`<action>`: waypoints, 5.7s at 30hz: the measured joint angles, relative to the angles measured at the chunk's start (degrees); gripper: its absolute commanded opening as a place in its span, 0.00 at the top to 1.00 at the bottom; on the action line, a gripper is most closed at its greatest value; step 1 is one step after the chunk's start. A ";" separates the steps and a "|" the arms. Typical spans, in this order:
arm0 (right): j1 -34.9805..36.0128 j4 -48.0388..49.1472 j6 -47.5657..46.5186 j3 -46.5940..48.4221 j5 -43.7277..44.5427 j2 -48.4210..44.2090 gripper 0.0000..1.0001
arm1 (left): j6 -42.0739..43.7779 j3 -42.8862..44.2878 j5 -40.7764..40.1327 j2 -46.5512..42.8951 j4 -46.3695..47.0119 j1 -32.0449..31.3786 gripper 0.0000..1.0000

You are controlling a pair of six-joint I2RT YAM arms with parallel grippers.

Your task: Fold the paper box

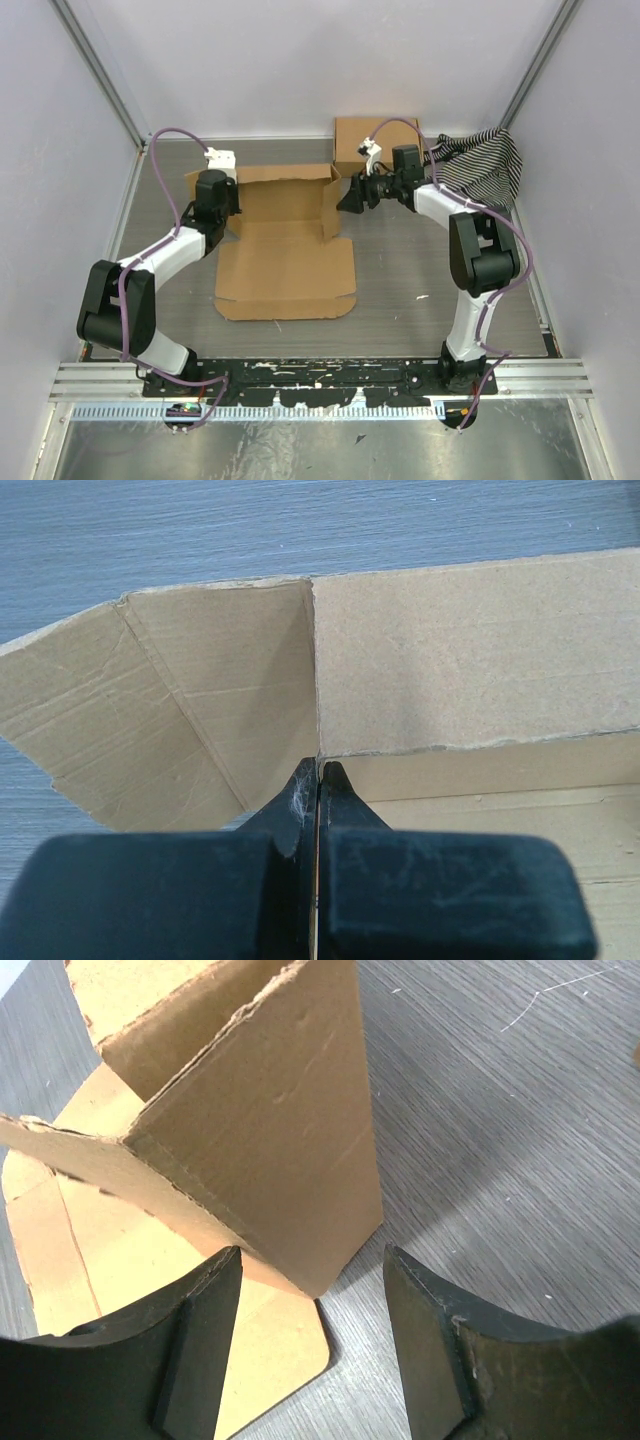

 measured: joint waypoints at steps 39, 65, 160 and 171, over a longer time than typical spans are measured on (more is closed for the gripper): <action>12.22 9.18 4.20 1.03 24.22 -0.31 0.47 | 3.52 -4.15 -5.16 -2.19 4.24 -1.88 1.00; 24.44 9.05 16.13 1.90 70.86 0.57 0.99 | -3.02 6.56 -14.43 -3.10 -18.78 -2.69 0.72; 7.89 -3.45 10.43 0.76 38.56 -4.74 0.95 | -20.70 -2.58 26.80 -10.67 -11.93 -0.35 0.55; 11.89 -2.64 10.91 -1.86 41.53 -7.02 0.95 | -19.06 2.73 13.22 -4.87 -20.50 -1.55 0.69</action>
